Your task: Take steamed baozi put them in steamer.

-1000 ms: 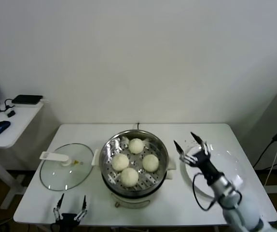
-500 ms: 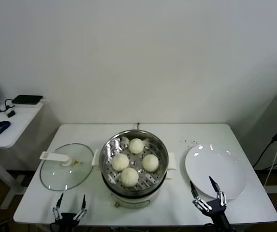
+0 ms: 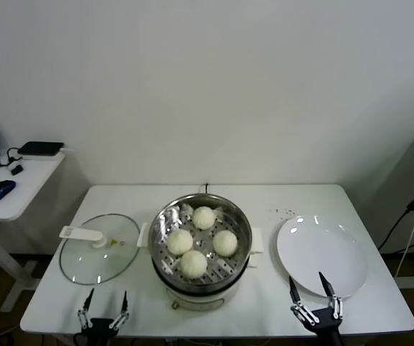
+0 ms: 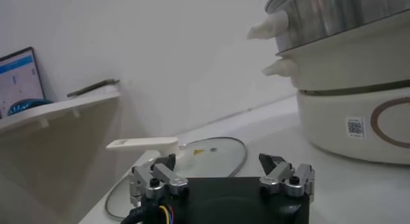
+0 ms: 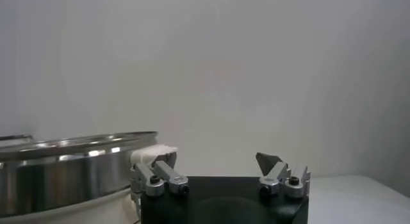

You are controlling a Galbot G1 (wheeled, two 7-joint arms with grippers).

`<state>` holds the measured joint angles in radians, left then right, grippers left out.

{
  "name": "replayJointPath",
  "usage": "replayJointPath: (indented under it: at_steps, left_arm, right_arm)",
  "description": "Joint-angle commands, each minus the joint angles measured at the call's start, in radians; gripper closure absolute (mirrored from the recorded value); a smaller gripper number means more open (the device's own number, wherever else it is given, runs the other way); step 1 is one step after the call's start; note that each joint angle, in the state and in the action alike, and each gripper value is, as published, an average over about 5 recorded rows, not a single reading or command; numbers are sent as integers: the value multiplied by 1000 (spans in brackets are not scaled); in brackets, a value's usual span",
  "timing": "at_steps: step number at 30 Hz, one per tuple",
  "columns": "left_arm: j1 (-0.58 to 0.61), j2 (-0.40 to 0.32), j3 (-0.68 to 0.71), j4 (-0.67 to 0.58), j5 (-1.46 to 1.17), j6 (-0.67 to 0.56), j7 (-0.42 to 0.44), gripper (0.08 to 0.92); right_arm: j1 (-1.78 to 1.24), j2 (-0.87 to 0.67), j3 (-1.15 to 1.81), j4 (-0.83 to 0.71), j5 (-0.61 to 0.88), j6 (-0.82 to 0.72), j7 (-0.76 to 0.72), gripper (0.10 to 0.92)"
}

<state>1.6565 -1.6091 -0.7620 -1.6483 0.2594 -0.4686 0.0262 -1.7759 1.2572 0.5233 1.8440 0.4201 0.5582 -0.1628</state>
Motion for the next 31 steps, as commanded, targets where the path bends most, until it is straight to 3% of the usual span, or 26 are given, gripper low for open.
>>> replayJointPath:
  at_steps: [1,31]
  left_arm:
    - [3,-40,-1,-1,0,-1,0,177]
    - [2,-42,-4,-2,-8,-3,0,177]
  right_arm:
    - [-14,32,8,-5,-21,21,7,203]
    - [-4,44,-14,-4,-37,6,10,203]
